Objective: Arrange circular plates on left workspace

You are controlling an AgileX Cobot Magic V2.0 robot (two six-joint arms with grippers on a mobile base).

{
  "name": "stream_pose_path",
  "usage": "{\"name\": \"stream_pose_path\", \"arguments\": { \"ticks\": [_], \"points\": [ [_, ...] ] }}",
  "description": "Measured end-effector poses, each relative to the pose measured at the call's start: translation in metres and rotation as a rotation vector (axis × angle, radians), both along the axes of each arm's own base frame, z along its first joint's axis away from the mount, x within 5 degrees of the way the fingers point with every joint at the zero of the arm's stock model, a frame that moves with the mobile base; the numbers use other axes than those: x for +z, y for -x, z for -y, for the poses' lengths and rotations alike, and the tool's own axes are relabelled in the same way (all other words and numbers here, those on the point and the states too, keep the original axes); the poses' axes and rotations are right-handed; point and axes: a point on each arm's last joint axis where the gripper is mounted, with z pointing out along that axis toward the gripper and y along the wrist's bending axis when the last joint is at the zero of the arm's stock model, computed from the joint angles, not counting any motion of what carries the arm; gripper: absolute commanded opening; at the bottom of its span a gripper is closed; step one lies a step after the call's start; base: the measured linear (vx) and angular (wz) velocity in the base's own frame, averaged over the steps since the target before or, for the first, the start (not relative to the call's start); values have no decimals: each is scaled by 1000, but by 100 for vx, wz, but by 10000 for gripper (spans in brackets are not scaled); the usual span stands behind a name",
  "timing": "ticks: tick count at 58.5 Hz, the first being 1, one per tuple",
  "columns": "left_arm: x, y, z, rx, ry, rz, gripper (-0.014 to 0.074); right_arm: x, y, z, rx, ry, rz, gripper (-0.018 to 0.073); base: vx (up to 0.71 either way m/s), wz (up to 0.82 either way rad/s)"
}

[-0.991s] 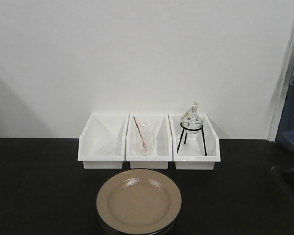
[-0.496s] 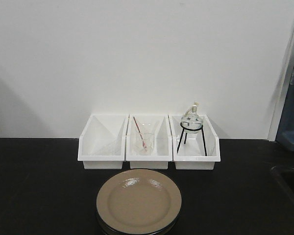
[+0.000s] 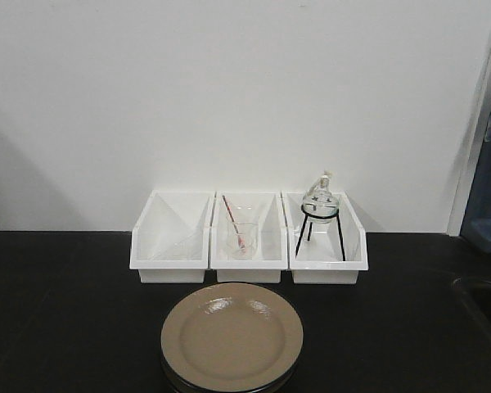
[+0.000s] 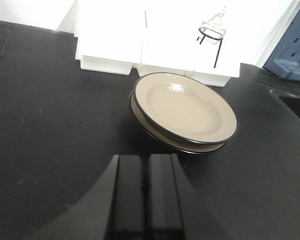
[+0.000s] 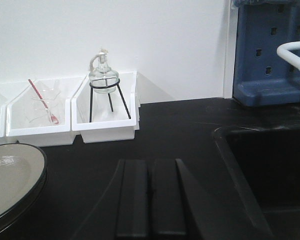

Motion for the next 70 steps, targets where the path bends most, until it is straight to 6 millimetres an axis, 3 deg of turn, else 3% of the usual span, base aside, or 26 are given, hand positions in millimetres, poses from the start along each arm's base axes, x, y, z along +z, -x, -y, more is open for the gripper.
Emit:
{"name": "stream_pose_path", "arguments": {
  "ticks": [21, 36, 47, 53, 63, 70],
  "points": [
    [7, -3, -6, 43, -89, 112, 1, 0, 0, 0, 0, 0, 0, 0, 0, 0],
    [10, 12, -14, 123, -280, 279, 2, 0, 0, 0, 0, -1, 0, 0, 0, 0],
    [-20, 23, -23, 237, -333, 293, 2, 0, 0, 0, 0, -1, 0, 0, 0, 0],
    [-45, 29, -28, 292, -359, 313, 2, 0, 0, 0, 0, -1, 0, 0, 0, 0],
    [-94, 21, -34, 348, -348, 266, 2, -1, 0, 0, 1, -1, -1, 0, 0, 0],
    [-98, 20, -34, 357, -261, 278, 2, -1, 0, 0, 0, -1, 0, 0, 0, 0]
  ]
}}
